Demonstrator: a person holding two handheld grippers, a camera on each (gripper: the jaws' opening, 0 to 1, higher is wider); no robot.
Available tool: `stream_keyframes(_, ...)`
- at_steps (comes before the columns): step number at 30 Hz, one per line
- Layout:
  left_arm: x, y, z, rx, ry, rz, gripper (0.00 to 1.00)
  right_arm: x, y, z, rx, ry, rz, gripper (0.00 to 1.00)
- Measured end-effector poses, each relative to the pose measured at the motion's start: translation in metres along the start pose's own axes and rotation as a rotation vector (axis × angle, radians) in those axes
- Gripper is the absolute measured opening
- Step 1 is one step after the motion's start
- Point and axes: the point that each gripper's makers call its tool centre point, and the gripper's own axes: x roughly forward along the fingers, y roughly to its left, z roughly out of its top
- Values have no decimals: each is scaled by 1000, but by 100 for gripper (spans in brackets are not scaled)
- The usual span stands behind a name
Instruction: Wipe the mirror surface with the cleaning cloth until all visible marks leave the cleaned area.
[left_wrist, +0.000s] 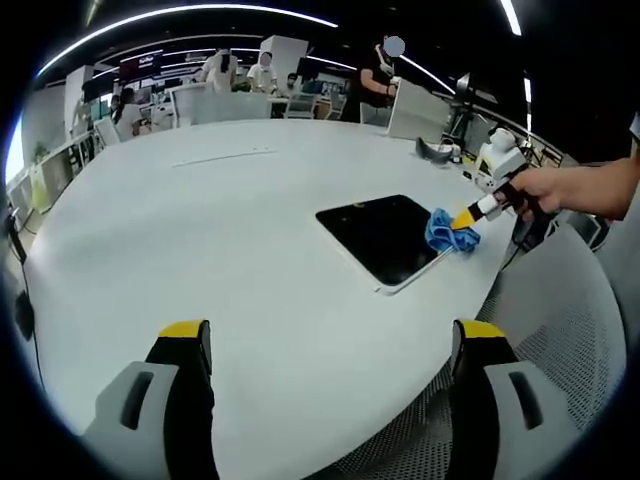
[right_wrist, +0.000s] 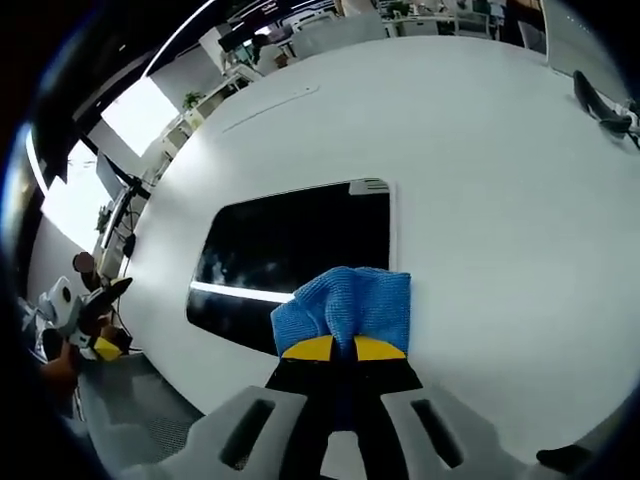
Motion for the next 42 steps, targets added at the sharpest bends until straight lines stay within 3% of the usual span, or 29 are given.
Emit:
stream_keyframes(25,1,-1,0,0,-1,-4,99,14,38,-2,-11,3,46,0)
stream_keyframes(42,0,-1,1,-3,-6,-7,99,29,81,-4,-29,10,99,0)
